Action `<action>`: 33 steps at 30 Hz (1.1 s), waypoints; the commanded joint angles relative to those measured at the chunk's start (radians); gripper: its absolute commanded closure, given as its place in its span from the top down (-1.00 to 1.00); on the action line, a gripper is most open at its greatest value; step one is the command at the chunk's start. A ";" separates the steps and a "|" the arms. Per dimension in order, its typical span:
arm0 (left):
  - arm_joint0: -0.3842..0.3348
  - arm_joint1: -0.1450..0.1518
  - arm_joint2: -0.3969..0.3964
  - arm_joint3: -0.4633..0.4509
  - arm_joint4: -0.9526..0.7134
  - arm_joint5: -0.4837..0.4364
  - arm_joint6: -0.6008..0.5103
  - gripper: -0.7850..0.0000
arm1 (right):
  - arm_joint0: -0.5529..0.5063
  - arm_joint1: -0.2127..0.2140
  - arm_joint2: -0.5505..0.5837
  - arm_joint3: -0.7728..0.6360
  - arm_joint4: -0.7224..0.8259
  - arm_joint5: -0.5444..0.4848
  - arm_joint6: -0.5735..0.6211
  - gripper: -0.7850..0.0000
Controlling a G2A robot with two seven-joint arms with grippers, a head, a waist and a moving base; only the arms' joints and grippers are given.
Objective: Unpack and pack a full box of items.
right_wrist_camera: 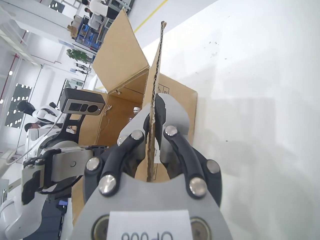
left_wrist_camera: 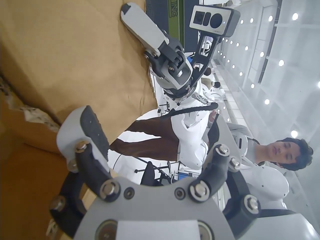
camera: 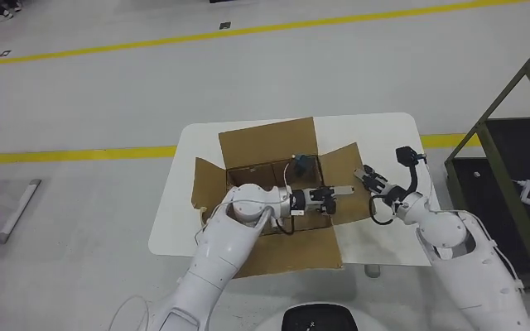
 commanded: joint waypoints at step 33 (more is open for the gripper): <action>0.064 0.065 -0.122 -0.114 0.150 -0.020 -0.034 1.00 | -0.151 -0.011 -0.024 -0.202 -0.037 0.177 -0.245 0.86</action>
